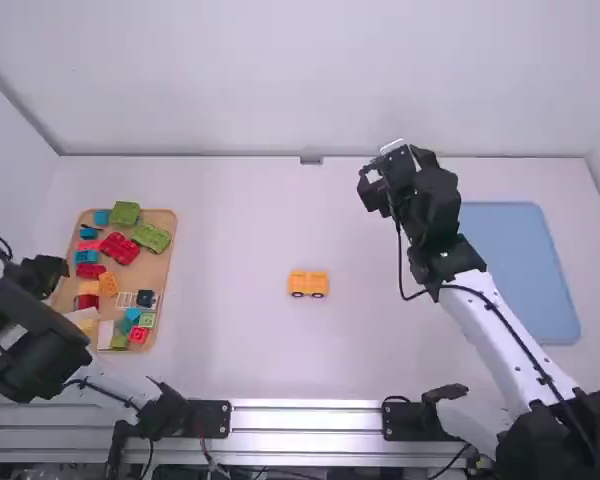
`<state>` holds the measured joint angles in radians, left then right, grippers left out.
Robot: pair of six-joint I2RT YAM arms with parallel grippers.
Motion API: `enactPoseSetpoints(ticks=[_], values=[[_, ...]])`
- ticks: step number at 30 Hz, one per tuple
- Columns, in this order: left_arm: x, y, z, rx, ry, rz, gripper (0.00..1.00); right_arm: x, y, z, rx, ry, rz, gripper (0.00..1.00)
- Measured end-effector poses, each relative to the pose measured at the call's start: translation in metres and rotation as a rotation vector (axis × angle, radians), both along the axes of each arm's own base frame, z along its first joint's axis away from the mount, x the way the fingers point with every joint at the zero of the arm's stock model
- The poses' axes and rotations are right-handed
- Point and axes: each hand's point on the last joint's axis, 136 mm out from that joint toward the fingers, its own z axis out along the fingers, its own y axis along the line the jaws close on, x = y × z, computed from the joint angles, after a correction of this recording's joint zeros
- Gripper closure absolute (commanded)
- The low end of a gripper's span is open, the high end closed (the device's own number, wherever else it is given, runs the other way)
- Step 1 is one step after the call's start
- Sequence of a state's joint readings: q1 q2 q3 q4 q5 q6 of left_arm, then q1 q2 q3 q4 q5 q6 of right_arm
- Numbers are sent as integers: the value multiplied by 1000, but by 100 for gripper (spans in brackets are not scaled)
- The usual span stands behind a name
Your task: Assemble lego blocks to make yellow taxi
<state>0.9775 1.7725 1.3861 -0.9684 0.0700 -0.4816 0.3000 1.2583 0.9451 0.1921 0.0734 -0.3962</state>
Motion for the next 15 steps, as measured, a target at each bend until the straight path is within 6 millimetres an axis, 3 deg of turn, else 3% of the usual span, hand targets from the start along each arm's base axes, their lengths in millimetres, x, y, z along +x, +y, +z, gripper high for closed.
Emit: enactPoseSetpoints(ticks=[6, 15], values=[[-38, -13, -12, -24, 179, 139, 28, 0, 0, 0, 1, 0, 1, 2], [-48, -19, -46, -15, 202, 201, 39, 0, 0, 0, 1, 0, -1, 2]])
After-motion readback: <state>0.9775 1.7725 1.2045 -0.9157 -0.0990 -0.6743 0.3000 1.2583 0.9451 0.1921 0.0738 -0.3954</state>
